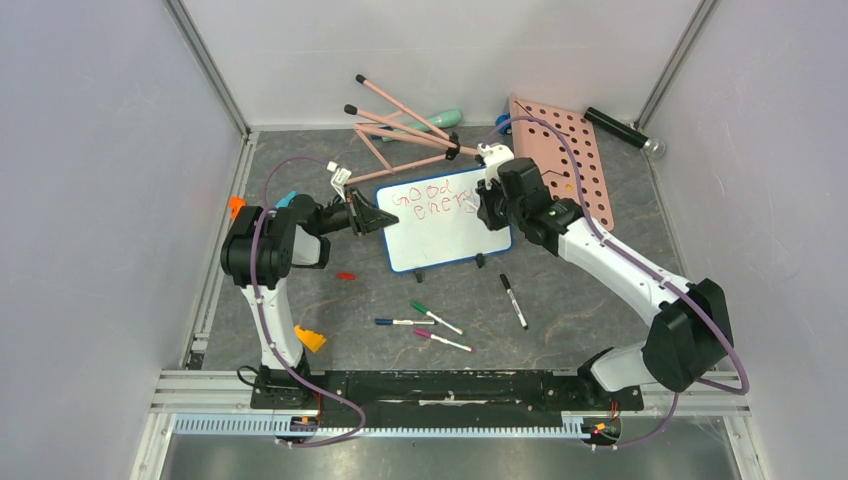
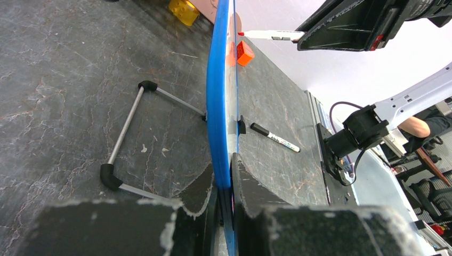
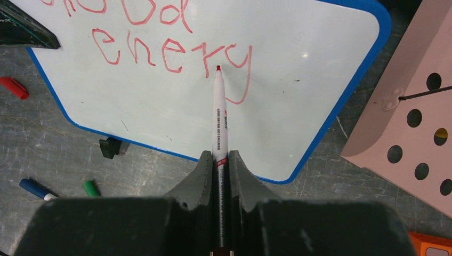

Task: Write a sentence on the whiteboard

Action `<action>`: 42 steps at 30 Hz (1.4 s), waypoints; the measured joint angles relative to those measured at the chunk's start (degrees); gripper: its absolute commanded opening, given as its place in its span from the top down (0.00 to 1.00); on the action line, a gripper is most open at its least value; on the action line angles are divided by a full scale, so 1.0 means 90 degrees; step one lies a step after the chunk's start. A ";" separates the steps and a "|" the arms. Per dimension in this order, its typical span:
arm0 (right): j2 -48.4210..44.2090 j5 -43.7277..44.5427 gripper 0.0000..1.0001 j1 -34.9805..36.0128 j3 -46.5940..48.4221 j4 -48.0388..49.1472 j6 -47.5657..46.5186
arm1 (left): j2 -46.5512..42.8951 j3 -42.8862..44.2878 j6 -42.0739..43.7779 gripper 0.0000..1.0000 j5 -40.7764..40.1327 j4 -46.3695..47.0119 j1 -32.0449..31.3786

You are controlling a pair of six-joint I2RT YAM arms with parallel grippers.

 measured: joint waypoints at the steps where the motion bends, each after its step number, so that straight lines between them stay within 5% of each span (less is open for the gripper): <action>1: -0.0005 0.0000 1.00 0.0000 0.0012 -0.0002 -0.0002 | -0.0002 0.0000 0.0000 0.98 0.0000 0.0000 0.0000; 42: 0.0250 0.0556 1.00 -0.0080 0.0386 -0.0017 0.0002 | -0.0002 0.0000 -0.0002 0.98 -0.0007 0.0000 0.0000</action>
